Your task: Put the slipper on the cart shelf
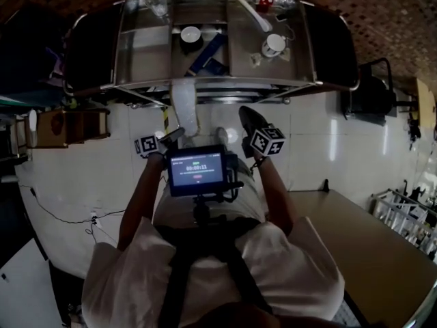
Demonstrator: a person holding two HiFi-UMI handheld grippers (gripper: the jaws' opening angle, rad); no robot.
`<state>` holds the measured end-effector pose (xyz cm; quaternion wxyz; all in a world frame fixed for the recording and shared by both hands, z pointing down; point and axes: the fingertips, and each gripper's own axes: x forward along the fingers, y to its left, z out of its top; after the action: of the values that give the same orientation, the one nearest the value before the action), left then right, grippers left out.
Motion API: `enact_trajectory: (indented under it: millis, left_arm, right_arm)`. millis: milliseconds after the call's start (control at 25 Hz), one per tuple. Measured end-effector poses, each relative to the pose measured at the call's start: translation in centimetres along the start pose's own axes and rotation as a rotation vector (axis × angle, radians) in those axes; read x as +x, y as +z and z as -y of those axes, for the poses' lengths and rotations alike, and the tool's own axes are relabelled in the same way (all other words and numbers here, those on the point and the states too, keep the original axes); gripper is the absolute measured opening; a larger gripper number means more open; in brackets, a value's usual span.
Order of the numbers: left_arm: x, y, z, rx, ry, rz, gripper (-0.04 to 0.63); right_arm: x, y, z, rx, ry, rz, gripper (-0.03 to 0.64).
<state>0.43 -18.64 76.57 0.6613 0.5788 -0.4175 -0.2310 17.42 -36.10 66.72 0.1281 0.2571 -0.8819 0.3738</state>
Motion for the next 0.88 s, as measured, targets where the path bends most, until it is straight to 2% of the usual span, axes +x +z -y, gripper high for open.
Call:
enact_trajectory:
  millis: [160, 320, 440, 600, 720, 880]
  left_arm:
    - [1.3, 0.9, 0.5, -0.001, 0.029, 0.002, 0.046]
    - [1.3, 2.5, -0.1, 0.003, 0.008, 0.037, 0.046]
    - [2.0, 3.0, 0.0, 0.0, 0.02, 0.052, 0.046]
    - [4.3, 3.5, 1.3, 0.084, -0.008, 0.061, 0.046]
    - [4.5, 3.6, 0.1, 0.037, 0.041, 0.088, 0.046]
    - [5.0, 3.5, -0.4, 0.034, 0.068, 0.102, 0.046]
  right_arm:
    - [0.0, 0.8, 0.8, 0.007, 0.007, 0.0, 0.021]
    - [0.5, 0.7, 0.2, 0.013, 0.029, 0.01, 0.023]
    - [0.4, 1.0, 0.6, 0.021, 0.038, 0.014, 0.023]
    - [-0.5, 3.0, 1.7, 0.061, 0.054, 0.034, 0.023]
    - [-0.5, 3.5, 1.7, 0.05, 0.072, 0.036, 0.023]
    - [-0.5, 3.9, 2.2, 0.049, 0.09, 0.033, 0.023]
